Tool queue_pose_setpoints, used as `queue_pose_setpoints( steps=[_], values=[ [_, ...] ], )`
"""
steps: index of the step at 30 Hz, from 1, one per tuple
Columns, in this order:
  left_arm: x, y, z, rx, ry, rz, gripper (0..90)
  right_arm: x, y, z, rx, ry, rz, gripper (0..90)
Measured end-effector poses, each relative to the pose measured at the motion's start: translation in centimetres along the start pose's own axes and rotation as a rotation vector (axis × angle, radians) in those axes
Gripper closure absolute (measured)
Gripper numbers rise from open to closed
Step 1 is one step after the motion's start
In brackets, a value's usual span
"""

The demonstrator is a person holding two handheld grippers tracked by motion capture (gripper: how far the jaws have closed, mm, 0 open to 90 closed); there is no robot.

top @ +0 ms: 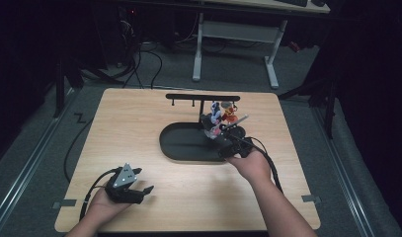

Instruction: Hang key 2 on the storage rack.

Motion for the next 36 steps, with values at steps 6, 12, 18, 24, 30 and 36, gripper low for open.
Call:
queue_pose_setpoints(
  steps=[6,12,18,24,30,36],
  values=[
    [0.1,0.0,-0.1,-0.003,-0.002,0.000,23.0,0.3,-2.1,-0.4,0.062,0.007,-0.007,34.0],
    [0.2,0.0,-0.1,-0.002,-0.005,0.003,23.0,1.5,-4.6,-0.8,0.157,0.002,-0.028,31.5],
    [0.3,0.0,-0.2,-0.005,-0.008,0.004,23.0,2.1,-7.1,-1.2,0.281,-0.008,-0.039,30.5],
    [0.4,0.1,-0.3,-0.004,-0.012,0.000,23.0,1.7,-10.2,-1.8,0.389,-0.013,-0.066,29.0],
    [0.6,0.1,-0.3,0.002,-0.020,0.017,23.0,0.8,-12.5,-0.9,0.532,-0.058,-0.050,28.9],
    [0.7,0.2,-0.5,0.001,-0.014,0.017,22.9,2.4,-13.4,-0.1,0.546,-0.071,-0.069,26.4]
  ],
)
Point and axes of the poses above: each handheld gripper's, and its own axes: z roughly backward along the jaws, y roughly out of its top, x roughly to its right, the point moved 9 cm from there along -z, roughly forward along the jaws
